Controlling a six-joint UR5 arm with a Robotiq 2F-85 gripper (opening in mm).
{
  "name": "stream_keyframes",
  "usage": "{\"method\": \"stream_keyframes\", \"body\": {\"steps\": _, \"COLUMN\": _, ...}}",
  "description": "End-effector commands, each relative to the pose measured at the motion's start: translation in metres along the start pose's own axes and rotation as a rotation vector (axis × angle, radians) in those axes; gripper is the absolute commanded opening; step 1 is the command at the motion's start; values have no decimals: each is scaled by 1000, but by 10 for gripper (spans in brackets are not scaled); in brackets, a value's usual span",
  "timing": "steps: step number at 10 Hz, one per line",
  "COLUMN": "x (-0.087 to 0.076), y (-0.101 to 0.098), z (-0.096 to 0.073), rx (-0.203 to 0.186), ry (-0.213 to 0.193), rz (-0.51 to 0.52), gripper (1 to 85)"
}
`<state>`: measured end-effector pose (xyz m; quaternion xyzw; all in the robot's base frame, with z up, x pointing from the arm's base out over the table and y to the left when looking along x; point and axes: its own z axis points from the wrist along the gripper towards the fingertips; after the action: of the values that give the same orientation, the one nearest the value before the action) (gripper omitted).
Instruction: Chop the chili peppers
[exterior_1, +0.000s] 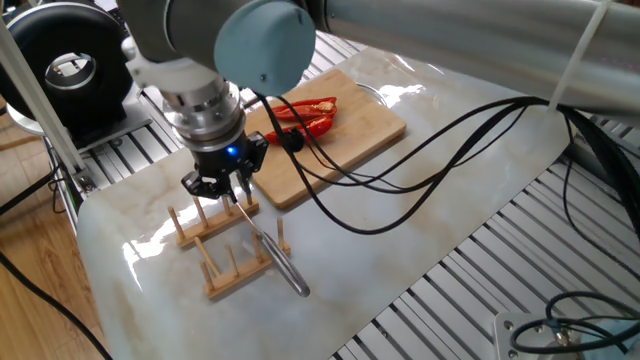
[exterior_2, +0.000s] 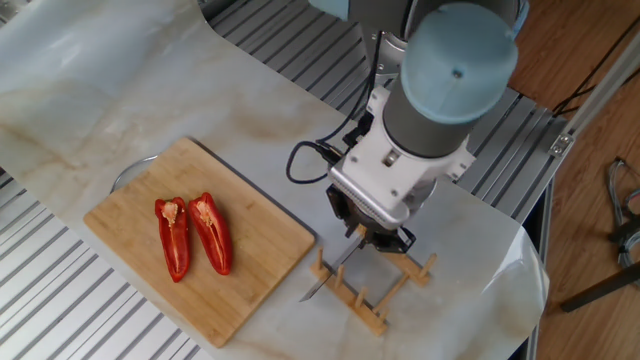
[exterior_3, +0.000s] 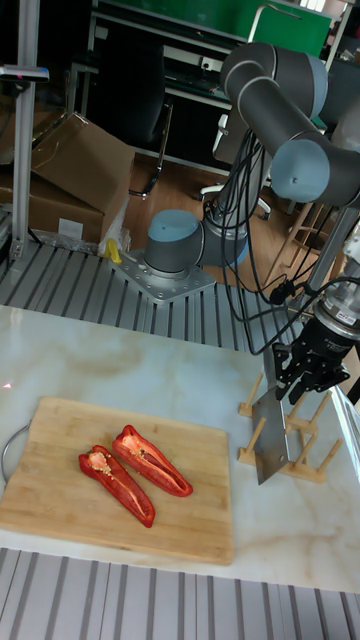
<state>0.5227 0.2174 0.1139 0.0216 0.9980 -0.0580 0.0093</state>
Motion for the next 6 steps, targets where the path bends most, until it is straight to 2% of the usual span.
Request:
{"method": "stream_keyframes", "body": {"steps": 1, "x": 7, "y": 4, "z": 5, "rx": -1, "ry": 30, "rz": -8, "gripper": 273}}
{"method": "stream_keyframes", "body": {"steps": 3, "x": 7, "y": 10, "z": 7, "rx": -7, "ry": 38, "rz": -13, "gripper": 273}}
{"method": "stream_keyframes", "body": {"steps": 6, "x": 5, "y": 12, "z": 14, "rx": 19, "ry": 48, "rz": -23, "gripper": 270}}
